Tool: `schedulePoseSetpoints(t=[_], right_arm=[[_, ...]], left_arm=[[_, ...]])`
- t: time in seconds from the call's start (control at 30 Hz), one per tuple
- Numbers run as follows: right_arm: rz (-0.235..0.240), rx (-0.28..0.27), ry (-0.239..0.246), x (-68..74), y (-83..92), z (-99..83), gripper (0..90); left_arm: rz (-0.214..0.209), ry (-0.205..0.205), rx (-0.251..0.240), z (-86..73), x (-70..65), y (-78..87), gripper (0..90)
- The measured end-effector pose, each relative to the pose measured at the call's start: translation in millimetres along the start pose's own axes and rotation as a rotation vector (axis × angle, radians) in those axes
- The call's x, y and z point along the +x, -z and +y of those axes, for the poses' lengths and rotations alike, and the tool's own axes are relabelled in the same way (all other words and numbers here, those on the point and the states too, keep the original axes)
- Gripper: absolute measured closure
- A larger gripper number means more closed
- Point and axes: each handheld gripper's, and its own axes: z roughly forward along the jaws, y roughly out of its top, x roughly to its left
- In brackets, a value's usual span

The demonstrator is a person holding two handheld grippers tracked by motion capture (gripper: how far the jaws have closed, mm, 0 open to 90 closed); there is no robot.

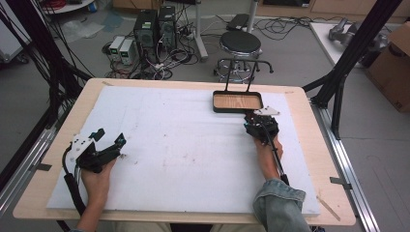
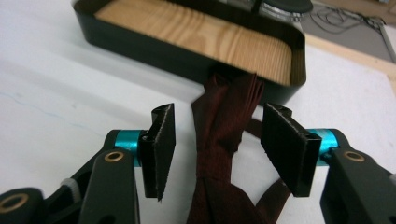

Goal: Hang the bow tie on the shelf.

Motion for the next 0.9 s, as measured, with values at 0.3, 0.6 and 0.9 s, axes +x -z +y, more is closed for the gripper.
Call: schedulePoseSetpoints(t=[0.3, 0.6, 0.9], right_arm=[[-0.031, 0.096, 0.008, 0.0, -12.1, -7.5, 55.6], [-0.023, 0.094, 0.006, -1.3, -7.1, -5.2, 67.9], [0.007, -0.022, -0.037, -11.3, 15.0, 10.2, 68.4]], left_arm=[[0.0, 0.0, -0.001, 0.0, -0.1, -0.2, 20.9], [-0.002, 0.001, -0.001, 0.0, 0.1, -0.1, 20.9], [-0.001, 0.001, -0.001, 0.0, -0.1, -0.2, 21.0]])
